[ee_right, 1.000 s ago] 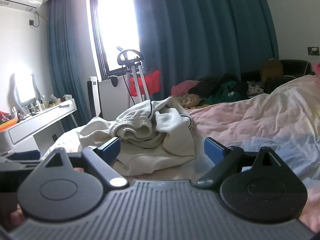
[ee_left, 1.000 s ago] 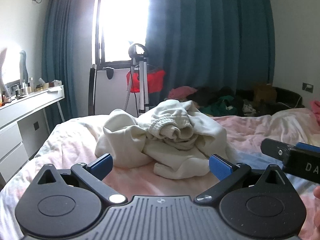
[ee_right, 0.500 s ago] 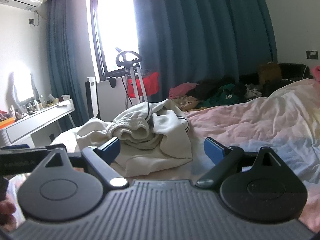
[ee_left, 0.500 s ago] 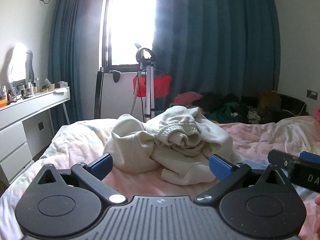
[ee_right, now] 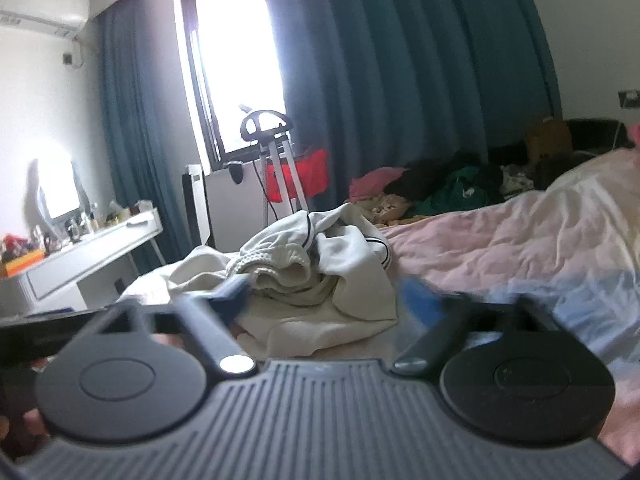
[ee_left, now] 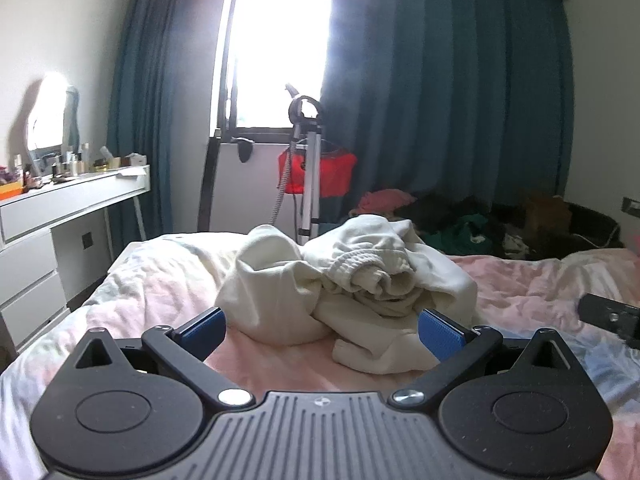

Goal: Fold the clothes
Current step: 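Approach the crumpled cream sweatpants on the bed with both grippers open, then grasp a ribbed cuff of the cream sweatpants with the left gripper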

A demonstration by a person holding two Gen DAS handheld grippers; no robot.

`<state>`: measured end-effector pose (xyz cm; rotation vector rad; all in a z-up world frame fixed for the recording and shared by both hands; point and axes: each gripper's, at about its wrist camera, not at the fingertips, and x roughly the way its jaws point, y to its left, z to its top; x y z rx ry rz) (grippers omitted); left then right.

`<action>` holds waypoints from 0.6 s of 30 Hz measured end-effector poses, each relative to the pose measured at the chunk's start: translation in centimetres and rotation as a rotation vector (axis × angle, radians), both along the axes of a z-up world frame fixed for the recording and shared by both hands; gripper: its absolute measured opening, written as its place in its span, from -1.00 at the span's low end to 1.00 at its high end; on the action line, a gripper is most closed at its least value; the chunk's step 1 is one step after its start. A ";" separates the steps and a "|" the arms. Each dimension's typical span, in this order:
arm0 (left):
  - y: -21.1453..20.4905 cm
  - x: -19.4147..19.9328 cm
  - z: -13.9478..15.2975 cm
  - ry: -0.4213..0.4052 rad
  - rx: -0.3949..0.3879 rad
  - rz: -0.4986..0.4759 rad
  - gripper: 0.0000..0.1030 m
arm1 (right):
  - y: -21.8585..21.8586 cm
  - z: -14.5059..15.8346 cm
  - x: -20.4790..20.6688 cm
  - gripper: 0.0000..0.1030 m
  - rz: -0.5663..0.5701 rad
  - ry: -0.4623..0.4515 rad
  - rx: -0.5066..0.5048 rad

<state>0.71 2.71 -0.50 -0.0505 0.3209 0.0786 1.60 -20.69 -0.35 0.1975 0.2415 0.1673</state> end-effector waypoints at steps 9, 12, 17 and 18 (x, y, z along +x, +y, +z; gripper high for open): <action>-0.7 0.2 0.5 0.027 0.058 -0.052 1.00 | -2.0 2.5 -1.7 -0.56 0.054 -0.055 0.026; -2.0 2.4 0.4 0.051 0.127 -0.074 1.00 | -3.1 3.4 -1.9 -0.53 0.049 -0.074 0.051; -3.8 8.1 -0.5 0.080 0.182 -0.134 1.00 | -5.1 2.5 -0.3 -0.55 0.057 -0.026 0.174; -4.3 9.4 -0.8 0.075 0.204 -0.151 1.00 | -5.2 2.0 0.1 -0.55 0.055 -0.012 0.176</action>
